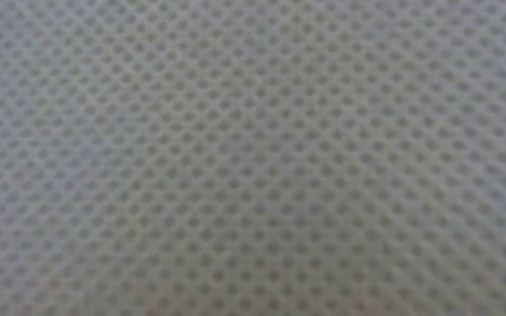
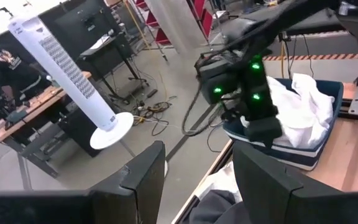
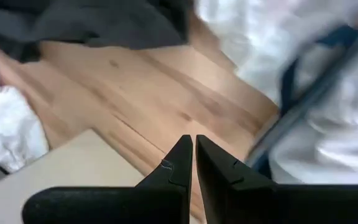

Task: Sort clothes
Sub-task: Put the white boxers into the blue laundry organizer

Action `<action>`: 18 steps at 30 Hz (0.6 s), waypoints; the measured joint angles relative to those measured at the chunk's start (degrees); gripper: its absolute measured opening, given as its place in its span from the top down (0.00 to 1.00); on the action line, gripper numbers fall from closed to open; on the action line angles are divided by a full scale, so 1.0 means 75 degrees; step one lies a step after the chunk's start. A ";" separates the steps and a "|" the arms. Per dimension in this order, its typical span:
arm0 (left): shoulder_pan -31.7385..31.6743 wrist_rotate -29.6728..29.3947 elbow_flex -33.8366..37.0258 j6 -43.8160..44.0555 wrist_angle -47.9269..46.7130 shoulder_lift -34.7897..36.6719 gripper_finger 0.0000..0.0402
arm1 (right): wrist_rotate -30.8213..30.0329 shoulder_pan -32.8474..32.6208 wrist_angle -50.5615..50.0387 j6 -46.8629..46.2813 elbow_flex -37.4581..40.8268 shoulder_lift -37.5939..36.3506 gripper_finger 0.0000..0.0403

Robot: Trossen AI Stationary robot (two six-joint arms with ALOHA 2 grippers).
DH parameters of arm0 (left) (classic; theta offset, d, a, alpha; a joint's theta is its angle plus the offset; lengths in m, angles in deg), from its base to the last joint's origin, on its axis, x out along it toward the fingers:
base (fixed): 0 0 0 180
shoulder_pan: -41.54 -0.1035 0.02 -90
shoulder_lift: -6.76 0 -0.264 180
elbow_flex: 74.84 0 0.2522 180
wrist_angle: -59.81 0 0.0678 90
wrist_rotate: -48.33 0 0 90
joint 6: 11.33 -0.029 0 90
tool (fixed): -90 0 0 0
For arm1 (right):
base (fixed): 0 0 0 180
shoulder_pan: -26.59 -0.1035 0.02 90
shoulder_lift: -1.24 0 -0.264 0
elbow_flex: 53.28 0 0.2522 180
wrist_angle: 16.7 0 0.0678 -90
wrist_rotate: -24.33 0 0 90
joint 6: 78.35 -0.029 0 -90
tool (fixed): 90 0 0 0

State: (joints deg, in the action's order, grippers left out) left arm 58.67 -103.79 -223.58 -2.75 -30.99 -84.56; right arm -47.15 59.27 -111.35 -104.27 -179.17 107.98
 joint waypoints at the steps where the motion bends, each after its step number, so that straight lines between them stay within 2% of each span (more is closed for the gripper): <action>1: 0.0002 0.0000 0.0000 0.0073 -0.0081 0.0078 0.58 | 0.0006 -0.0062 0.0150 0.0043 0.0000 0.0007 0.97; 9: 0.0003 0.0004 0.0000 0.0328 -0.0421 0.0433 0.58 | -0.0250 -0.0718 0.1082 0.0395 0.0003 0.0023 0.97; 10: 0.0003 0.0004 0.0000 0.0329 -0.0428 0.0452 0.58 | -0.0559 -0.0901 0.1160 0.0468 0.0003 0.0026 0.97; 14: 0.0003 0.0010 0.0005 0.0327 -0.0513 0.0468 0.58 | -0.2921 -0.1524 0.1303 0.0433 0.0066 0.0032 0.97; 15: 0.0003 0.0010 0.0014 0.0329 -0.0514 0.0468 0.58 | -0.3293 -0.1591 0.1326 0.0359 0.0071 0.0032 0.97; 18: 0.0003 0.0007 0.0015 0.0329 -0.0512 0.0461 0.58 | -0.3513 -0.1608 0.1607 0.0014 0.0211 0.0032 0.97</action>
State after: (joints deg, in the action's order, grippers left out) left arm 58.69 -103.73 -223.47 -0.28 -34.83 -81.10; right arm -73.50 47.22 -99.30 -104.16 -177.59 108.22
